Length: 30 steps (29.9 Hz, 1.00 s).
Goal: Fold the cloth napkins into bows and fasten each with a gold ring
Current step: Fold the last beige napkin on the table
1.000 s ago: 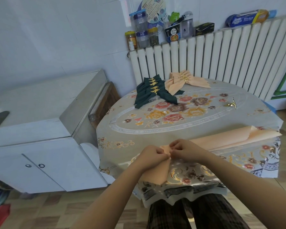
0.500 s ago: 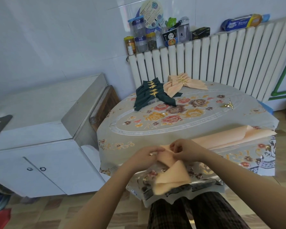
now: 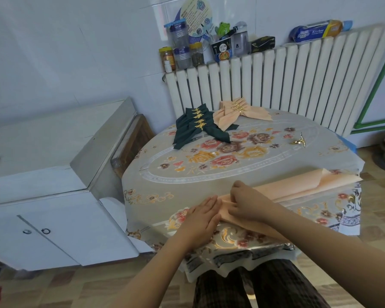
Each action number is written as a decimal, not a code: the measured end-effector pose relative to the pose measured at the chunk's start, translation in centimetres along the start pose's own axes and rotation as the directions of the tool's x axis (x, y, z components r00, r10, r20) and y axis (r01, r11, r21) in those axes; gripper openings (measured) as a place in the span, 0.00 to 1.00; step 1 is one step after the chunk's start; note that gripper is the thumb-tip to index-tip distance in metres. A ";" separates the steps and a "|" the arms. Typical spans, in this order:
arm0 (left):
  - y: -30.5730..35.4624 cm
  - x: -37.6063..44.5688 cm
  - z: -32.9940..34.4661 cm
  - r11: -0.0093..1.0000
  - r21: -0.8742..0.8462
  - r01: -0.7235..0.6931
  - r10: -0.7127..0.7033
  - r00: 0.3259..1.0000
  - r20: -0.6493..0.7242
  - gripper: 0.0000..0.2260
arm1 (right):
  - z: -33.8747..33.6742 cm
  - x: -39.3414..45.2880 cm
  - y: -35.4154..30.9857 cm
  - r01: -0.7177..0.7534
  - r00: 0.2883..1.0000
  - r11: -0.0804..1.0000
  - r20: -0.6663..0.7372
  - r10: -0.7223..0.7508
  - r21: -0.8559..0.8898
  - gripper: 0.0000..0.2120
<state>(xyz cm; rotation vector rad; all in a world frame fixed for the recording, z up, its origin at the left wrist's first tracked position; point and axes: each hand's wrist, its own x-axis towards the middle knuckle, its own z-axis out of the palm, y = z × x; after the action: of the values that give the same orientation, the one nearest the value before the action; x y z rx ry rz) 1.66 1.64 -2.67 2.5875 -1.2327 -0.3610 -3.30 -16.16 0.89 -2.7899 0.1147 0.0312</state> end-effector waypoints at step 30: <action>2.0 3.1 -0.5 0.970 0.238 -0.055 0.025 0.992 0.126 0.24 | -3.7 2.1 6.7 -0.346 0.912 0.917 0.156 0.378 -0.200 0.18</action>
<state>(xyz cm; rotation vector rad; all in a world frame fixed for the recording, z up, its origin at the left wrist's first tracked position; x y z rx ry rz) 2.31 -1.94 -1.95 2.7738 -1.4517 -0.3887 -1.76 -23.90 1.99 -2.8717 0.6091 0.4201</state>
